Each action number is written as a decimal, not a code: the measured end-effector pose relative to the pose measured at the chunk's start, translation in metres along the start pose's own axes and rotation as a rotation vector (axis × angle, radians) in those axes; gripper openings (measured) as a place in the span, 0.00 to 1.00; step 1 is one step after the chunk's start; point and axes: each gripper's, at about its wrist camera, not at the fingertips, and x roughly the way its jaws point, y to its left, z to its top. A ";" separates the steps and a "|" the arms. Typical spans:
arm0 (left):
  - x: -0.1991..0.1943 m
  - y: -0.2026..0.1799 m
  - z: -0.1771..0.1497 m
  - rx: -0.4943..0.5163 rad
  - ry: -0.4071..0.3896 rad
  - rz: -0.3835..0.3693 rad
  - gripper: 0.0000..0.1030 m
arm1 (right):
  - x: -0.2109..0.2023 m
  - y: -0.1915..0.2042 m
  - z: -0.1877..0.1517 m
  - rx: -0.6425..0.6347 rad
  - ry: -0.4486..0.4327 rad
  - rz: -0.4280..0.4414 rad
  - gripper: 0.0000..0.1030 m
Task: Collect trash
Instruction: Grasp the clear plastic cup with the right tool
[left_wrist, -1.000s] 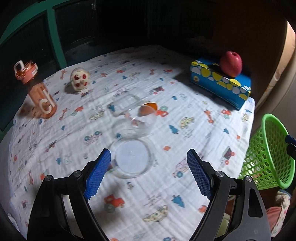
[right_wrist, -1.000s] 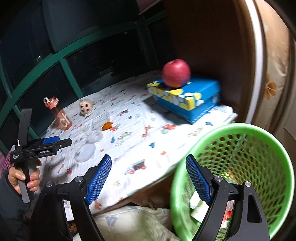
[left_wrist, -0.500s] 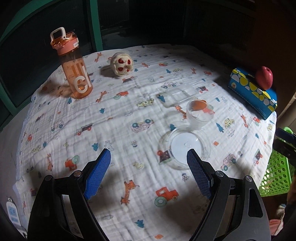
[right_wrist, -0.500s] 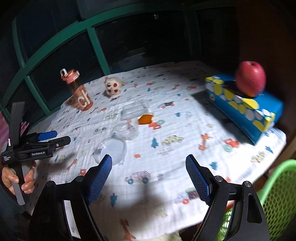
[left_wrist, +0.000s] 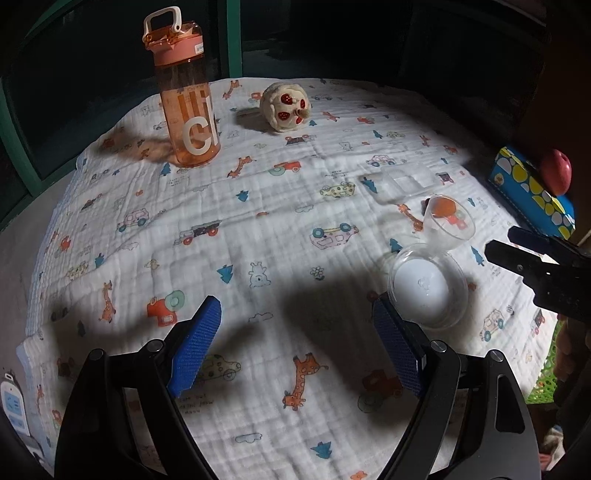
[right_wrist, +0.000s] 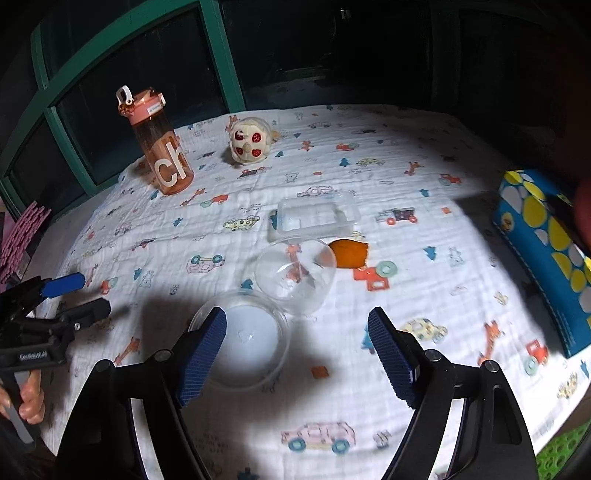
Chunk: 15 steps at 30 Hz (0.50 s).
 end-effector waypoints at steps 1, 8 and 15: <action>0.002 0.001 -0.001 -0.002 0.003 -0.001 0.81 | 0.006 0.002 0.003 -0.007 0.005 -0.005 0.74; 0.011 0.005 -0.002 -0.008 0.021 -0.014 0.81 | 0.041 0.009 0.015 -0.029 0.044 -0.060 0.72; 0.020 0.002 -0.002 -0.008 0.040 -0.037 0.81 | 0.061 0.008 0.021 -0.027 0.063 -0.080 0.70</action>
